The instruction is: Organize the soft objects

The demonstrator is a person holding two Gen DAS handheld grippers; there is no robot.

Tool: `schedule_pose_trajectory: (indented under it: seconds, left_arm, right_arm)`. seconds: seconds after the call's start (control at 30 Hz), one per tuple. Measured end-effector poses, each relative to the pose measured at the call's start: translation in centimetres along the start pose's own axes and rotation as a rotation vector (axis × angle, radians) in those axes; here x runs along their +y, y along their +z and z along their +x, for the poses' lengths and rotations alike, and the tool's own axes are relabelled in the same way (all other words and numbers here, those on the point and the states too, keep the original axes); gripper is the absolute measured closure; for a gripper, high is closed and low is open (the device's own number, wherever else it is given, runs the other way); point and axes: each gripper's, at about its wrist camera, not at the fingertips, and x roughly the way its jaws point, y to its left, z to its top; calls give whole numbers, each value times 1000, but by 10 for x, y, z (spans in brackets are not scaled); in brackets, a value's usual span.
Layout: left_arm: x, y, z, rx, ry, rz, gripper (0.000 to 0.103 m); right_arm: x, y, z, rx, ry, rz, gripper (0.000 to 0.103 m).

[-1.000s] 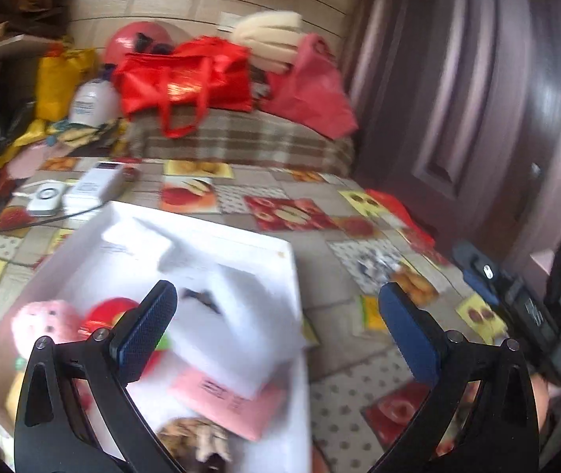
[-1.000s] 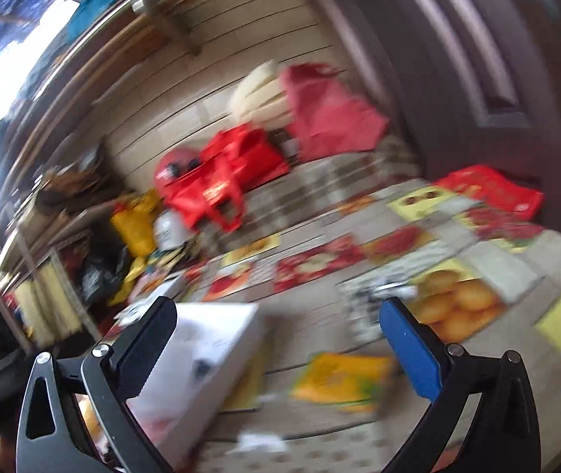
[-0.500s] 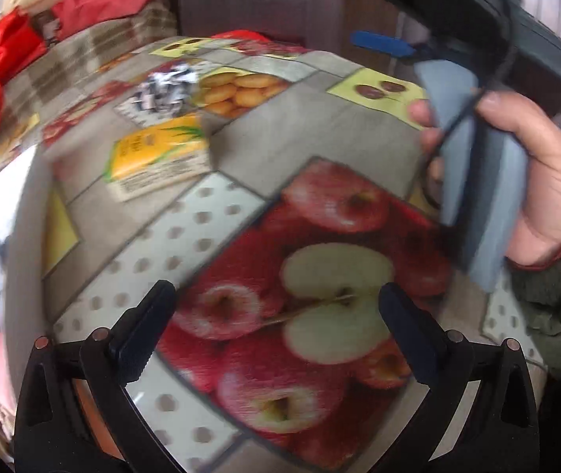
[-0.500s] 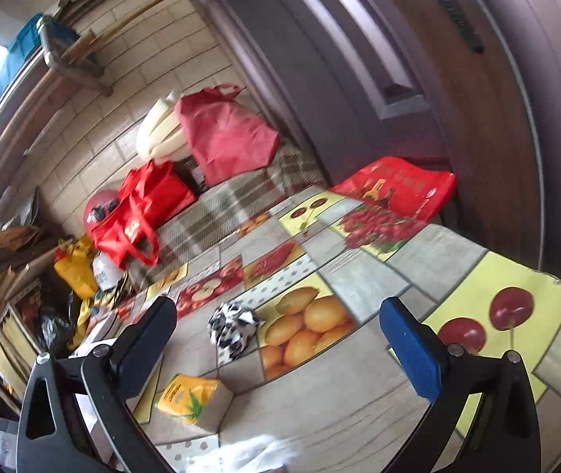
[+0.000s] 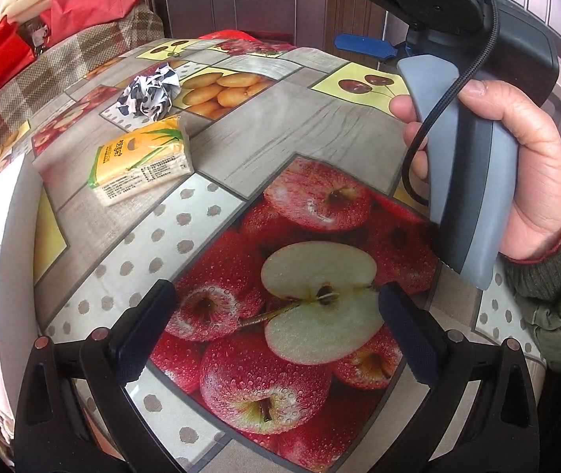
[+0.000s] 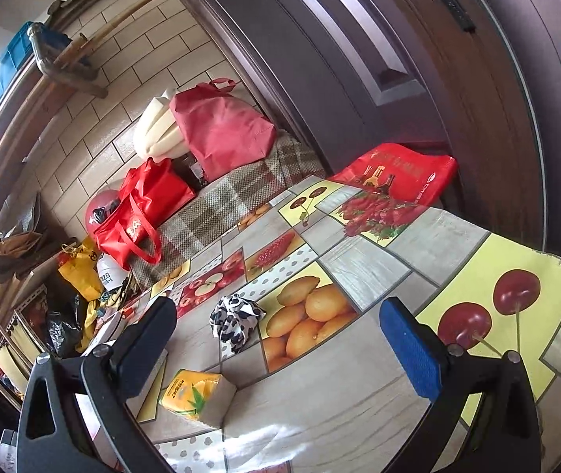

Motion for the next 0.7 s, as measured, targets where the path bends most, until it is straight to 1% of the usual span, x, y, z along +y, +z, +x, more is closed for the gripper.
schedule_pose_trajectory:
  seconds: [0.07, 0.17, 0.27, 0.47, 0.7]
  left_arm:
    - [0, 0, 0, 0, 0, 0, 1]
    - [-1, 0, 0, 0, 0, 0, 1]
    - [-1, 0, 0, 0, -1, -1, 1]
    - [-1, 0, 0, 0, 0, 0, 1]
    - [-1, 0, 0, -1, -1, -1, 1]
  right_arm:
    - [-1, -1, 1, 11, 10, 12, 0]
    - [-6, -3, 7, 54, 41, 61, 0]
    - [-9, -5, 10, 79, 44, 88, 0]
    - [-8, -9, 11, 78, 2, 68, 0]
    - [-9, -10, 13, 82, 5, 74, 0]
